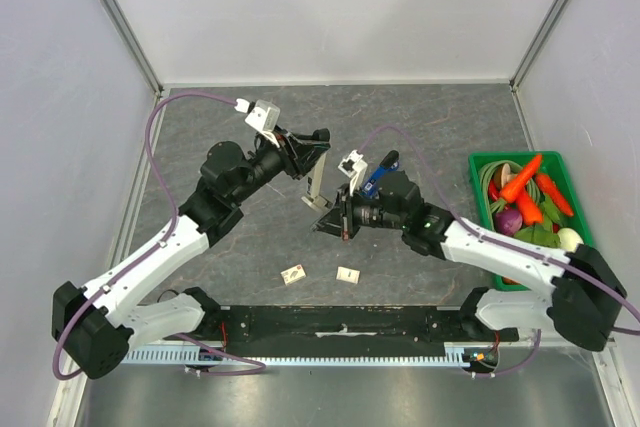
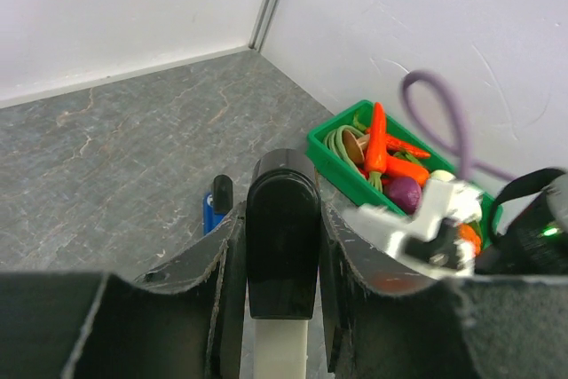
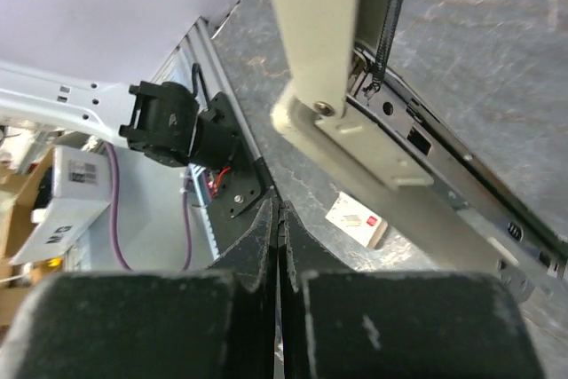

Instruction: Unload the staples from the stapler

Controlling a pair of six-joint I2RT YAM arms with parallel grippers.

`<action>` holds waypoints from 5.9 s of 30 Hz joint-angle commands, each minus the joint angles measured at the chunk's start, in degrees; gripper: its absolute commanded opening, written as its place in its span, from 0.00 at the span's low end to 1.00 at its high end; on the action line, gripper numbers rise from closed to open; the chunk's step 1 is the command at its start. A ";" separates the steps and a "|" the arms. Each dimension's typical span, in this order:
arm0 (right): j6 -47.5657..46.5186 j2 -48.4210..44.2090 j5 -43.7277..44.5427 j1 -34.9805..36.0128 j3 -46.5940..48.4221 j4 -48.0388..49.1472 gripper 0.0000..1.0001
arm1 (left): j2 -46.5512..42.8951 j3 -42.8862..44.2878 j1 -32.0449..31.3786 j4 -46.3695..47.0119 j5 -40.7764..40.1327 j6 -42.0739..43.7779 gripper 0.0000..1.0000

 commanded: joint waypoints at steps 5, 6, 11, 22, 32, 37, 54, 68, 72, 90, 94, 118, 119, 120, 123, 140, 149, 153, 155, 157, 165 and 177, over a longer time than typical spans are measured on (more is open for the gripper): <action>-12.81 -11.07 19.90 0.23 10.86 -24.06 0.00 | -3.97 1.73 0.19 1.40 -2.13 2.75 0.02; -13.42 -10.82 23.76 0.15 12.00 -25.30 0.00 | -4.41 1.64 0.10 0.87 -2.04 2.84 0.02; -16.85 -5.82 33.63 0.06 17.18 -27.33 0.00 | -5.20 2.08 0.19 -1.50 -3.00 3.46 0.02; -17.12 7.46 38.04 -0.12 18.78 -19.25 0.00 | -2.04 3.57 0.19 -1.24 -6.34 3.99 0.02; -13.43 12.21 30.66 -0.56 13.68 -8.88 0.00 | 2.35 5.33 0.19 -0.10 -12.40 3.11 0.02; -10.71 15.20 28.47 -0.56 14.56 -8.08 0.00 | 6.48 7.70 0.19 1.13 -14.78 3.72 0.02; 7.30 25.74 12.74 -3.81 13.94 11.06 0.00 | 19.31 12.36 0.36 10.53 -22.78 7.15 0.02; 6.70 22.50 13.78 -6.97 14.47 6.25 0.00 | 17.48 14.82 0.28 7.99 -20.85 7.94 0.02; 4.16 18.56 17.64 -9.69 15.00 -0.07 0.00 | 14.58 16.05 0.19 5.71 -21.73 9.34 0.02; 2.91 2.72 21.34 -10.76 8.50 -12.23 0.00 | 11.15 19.13 0.19 3.24 -23.58 9.53 0.02; 6.07 7.37 19.32 -9.44 8.05 -8.53 0.00 | 10.09 18.87 0.19 2.80 -22.96 7.77 0.02; 5.65 18.54 21.78 -10.05 17.19 -3.33 0.00 | -1.86 7.62 0.19 -5.11 -18.48 2.76 0.02; 5.12 18.37 21.78 -10.22 17.54 -3.51 0.00 | -2.04 7.27 0.27 -5.63 -18.04 2.76 0.02; 4.42 18.02 21.69 -10.31 18.15 -3.69 0.00 | -2.39 6.92 0.19 -5.98 -17.43 2.67 0.02; 1.96 18.10 20.64 -10.31 21.23 -5.88 0.00 | -2.57 6.04 0.27 -7.30 -15.14 2.05 0.02; -8.23 10.64 25.55 -10.14 24.58 -18.44 0.00 | 8.93 11.03 0.28 -12.48 -13.64 4.51 0.02; -12.20 5.01 39.53 -13.82 20.19 -26.97 0.05 | 25.37 20.96 3.87 -18.37 -19.87 7.59 0.02; -11.41 2.73 39.97 -15.06 17.90 -28.29 0.09 | 33.10 25.19 6.95 -21.63 -22.96 8.29 0.02; -11.14 1.85 39.54 -14.97 16.93 -28.56 0.11 | 35.74 26.16 8.62 -22.25 -22.78 8.47 0.02; -10.71 0.79 39.54 -14.97 16.06 -28.74 0.12 | 38.29 26.86 10.81 -22.60 -21.47 8.56 0.02; -10.79 -1.93 37.51 -15.06 14.56 -29.26 0.16 | 48.58 32.66 16.18 -27.34 -21.02 11.36 0.02; -11.32 -3.78 36.81 -14.97 12.63 -29.44 0.32 | 53.78 37.85 16.54 -32.00 -23.48 16.99 0.58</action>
